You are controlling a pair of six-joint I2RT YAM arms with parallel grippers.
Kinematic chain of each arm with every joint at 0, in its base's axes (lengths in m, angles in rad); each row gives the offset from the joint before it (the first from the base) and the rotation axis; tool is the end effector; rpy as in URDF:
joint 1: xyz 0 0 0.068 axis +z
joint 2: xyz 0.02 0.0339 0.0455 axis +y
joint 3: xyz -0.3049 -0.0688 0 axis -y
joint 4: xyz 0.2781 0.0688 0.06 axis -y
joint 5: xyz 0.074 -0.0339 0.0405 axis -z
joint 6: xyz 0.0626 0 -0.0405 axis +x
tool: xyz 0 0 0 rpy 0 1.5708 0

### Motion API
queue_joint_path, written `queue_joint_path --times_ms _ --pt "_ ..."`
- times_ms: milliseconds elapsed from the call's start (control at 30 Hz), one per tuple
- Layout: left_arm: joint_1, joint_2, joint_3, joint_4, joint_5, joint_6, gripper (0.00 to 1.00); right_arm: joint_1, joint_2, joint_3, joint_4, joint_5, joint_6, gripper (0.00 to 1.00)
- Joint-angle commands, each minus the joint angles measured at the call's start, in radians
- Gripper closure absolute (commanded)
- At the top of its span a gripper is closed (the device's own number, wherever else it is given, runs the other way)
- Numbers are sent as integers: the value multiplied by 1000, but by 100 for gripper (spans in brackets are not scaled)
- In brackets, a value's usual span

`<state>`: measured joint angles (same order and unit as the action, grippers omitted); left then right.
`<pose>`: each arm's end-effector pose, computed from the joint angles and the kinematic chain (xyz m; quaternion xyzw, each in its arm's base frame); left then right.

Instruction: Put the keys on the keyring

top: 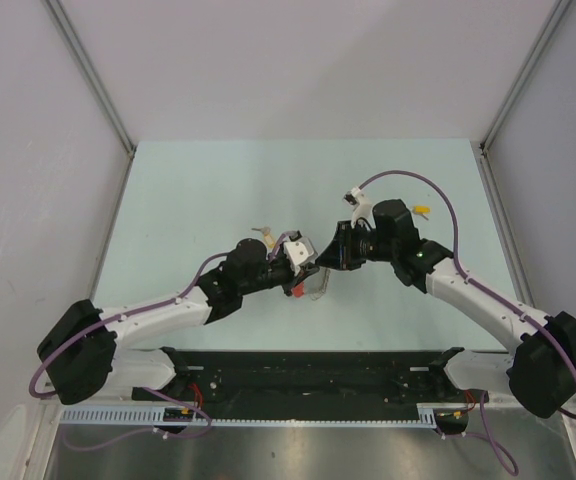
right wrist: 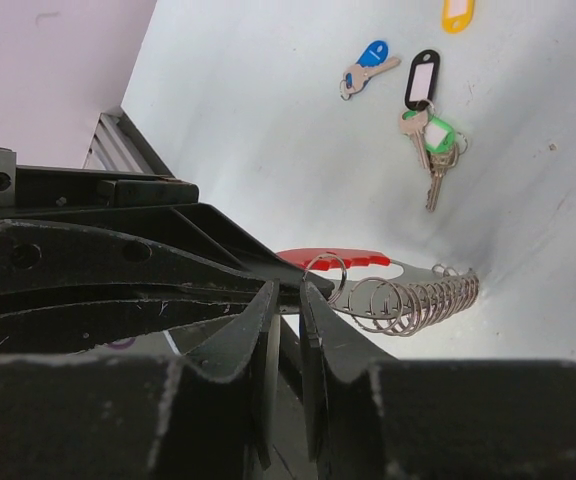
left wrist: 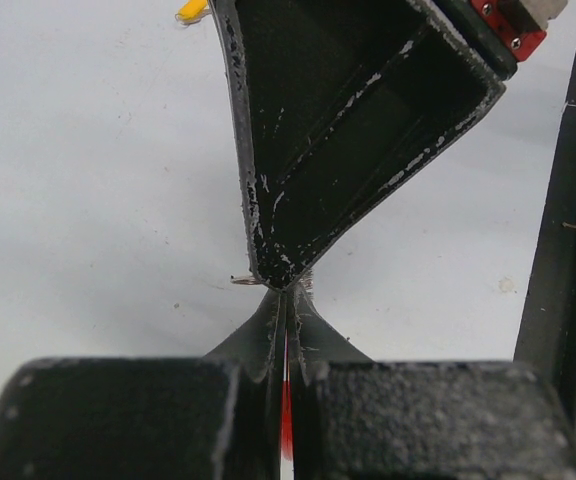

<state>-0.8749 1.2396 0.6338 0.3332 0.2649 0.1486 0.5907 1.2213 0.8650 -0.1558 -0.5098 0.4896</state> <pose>0.1881 -0.2508 0.2566 0.4563 0.6494 -0.3112 0.5227 0.2399 0.1976 0.2962 -0.1694 0.8277 0.4380 0.3072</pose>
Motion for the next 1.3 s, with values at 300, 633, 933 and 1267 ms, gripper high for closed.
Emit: queue_joint_path --times_ms 300,633,933,1267 --pt "-7 -37 -2 63 8 2 100 -19 -69 2 35 45 -48 80" --pt "-9 -38 3 55 13 0 100 -19 -22 -9 67 19 -42 81" --pt "-9 -35 4 59 10 0 100 -15 10 -26 94 -13 -20 81" --pt "-7 -35 3 59 5 -4 100 -17 17 -54 127 -44 0 83"
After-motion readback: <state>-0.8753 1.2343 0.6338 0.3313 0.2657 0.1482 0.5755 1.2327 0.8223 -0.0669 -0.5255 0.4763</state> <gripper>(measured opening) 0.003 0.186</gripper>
